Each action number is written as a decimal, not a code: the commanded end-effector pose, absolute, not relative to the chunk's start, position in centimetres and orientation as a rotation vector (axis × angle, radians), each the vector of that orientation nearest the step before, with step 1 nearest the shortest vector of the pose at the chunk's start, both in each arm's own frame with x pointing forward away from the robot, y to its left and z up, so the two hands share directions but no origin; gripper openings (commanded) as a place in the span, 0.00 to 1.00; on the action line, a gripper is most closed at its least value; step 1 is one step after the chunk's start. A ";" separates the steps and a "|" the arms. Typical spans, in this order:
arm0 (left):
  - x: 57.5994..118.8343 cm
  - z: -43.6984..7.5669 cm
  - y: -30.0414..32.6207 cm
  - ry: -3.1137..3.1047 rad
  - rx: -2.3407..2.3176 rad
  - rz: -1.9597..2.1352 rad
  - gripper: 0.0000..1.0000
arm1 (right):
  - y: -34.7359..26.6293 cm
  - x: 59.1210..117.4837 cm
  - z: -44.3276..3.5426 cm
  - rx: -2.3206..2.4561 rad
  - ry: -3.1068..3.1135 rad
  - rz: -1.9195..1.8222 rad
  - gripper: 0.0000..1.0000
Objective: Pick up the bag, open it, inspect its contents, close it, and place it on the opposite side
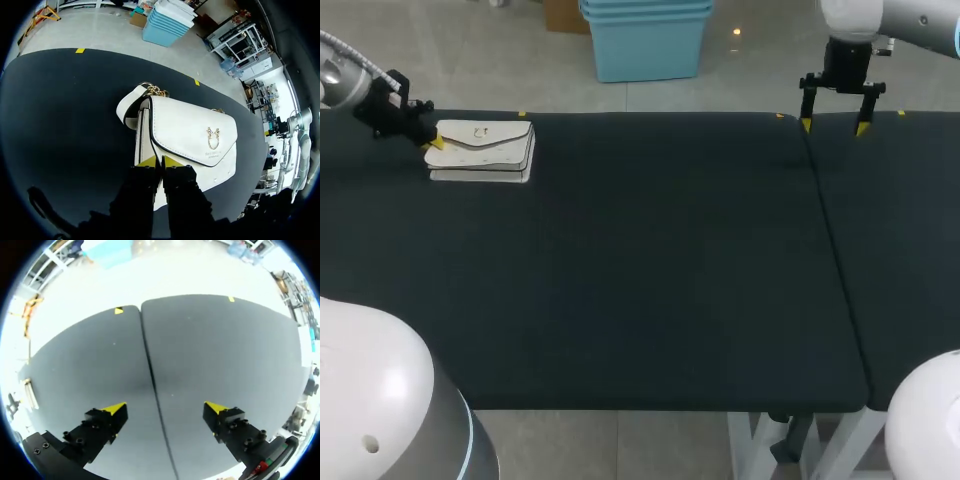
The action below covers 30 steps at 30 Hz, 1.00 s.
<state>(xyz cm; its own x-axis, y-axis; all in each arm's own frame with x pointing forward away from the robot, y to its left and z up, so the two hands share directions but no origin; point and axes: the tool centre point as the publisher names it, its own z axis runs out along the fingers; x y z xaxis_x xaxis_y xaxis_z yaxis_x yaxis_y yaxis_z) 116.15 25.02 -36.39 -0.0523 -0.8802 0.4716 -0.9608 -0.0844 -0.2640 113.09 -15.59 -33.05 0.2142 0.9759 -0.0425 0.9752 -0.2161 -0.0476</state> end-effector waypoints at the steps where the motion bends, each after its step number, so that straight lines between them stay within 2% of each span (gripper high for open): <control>1: 117.9 -36.7 26.7 -2.004 2.039 0.785 0.00 | -16.2 113.6 -33.1 -2.415 -1.922 0.133 1.00; 8: 118.6 -36.9 29.4 -1.979 2.078 0.768 0.00 | -17.5 113.1 -33.3 -2.440 -1.888 0.166 1.00; 19: 119.4 -36.7 30.2 -1.986 2.086 0.748 0.00 | -17.7 112.7 -33.3 -2.474 -1.857 0.145 1.00; 20: 119.4 -36.6 30.1 -1.988 2.085 0.748 0.17 | -17.7 112.7 -33.3 -2.474 -1.857 0.145 1.00; 21: 119.4 -36.5 30.1 -1.990 2.084 0.748 0.46 | -17.7 112.7 -33.3 -2.474 -1.857 0.145 1.00; 22: 119.4 -36.3 30.1 -1.991 2.081 0.754 0.94 | -17.7 112.7 -33.3 -2.474 -1.857 0.145 1.00; 23: 119.3 -36.1 30.1 -1.991 2.080 0.756 1.00 | -17.7 112.7 -33.3 -2.474 -1.857 0.145 1.00; 30: 117.9 -34.2 29.6 -2.022 2.087 0.761 1.00 | -17.7 112.7 -33.3 -2.474 -1.857 0.145 1.00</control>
